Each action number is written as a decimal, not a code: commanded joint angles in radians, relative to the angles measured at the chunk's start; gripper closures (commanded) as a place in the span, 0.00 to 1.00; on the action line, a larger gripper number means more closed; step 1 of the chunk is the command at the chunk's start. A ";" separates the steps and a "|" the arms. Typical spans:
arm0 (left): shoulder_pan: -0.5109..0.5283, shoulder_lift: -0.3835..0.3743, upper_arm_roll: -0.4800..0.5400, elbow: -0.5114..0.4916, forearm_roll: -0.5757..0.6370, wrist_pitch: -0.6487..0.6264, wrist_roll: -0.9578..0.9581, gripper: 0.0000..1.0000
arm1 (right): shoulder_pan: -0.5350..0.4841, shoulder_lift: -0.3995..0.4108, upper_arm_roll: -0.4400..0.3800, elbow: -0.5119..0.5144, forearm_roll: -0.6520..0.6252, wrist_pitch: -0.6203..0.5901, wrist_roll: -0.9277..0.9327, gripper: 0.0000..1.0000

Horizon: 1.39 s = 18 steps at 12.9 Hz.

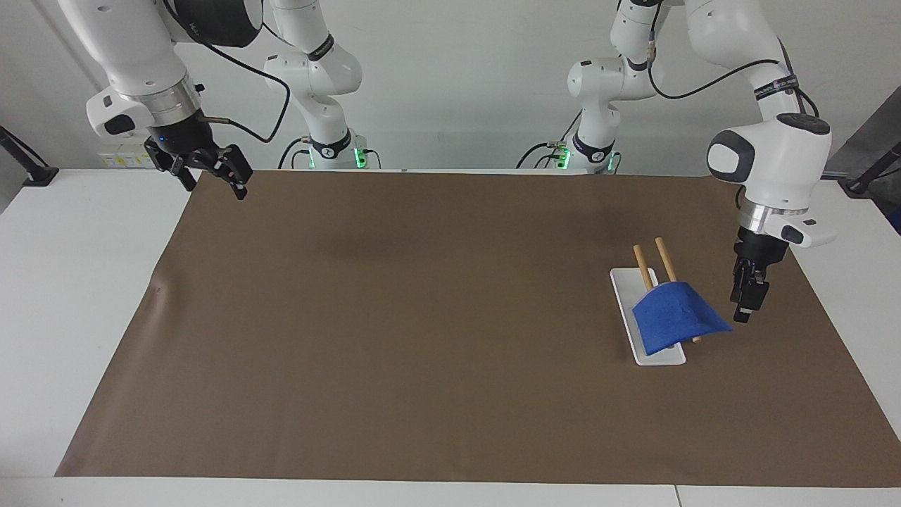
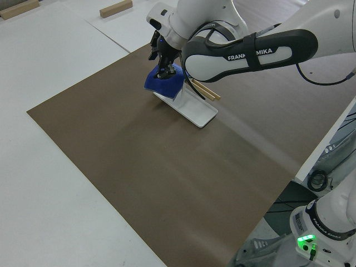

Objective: Right arm passes towel to left arm to hang
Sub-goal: 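Drape the towel over the tray's wooden sticks with the left gripper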

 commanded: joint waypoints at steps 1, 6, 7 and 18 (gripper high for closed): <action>0.007 0.034 0.010 0.089 0.017 -0.058 0.003 0.00 | -0.009 -0.028 0.011 -0.038 -0.015 -0.010 -0.010 0.00; -0.003 0.053 -0.008 0.367 0.023 -0.461 0.014 0.01 | -0.008 -0.033 0.011 -0.051 0.003 -0.007 -0.017 0.00; -0.003 0.042 -0.023 0.399 0.021 -0.526 0.017 0.01 | -0.006 -0.033 0.011 -0.050 0.003 -0.002 -0.017 0.00; -0.006 -0.122 -0.091 0.455 0.107 -1.049 0.535 0.04 | -0.002 -0.033 0.011 -0.048 0.003 -0.006 -0.016 0.00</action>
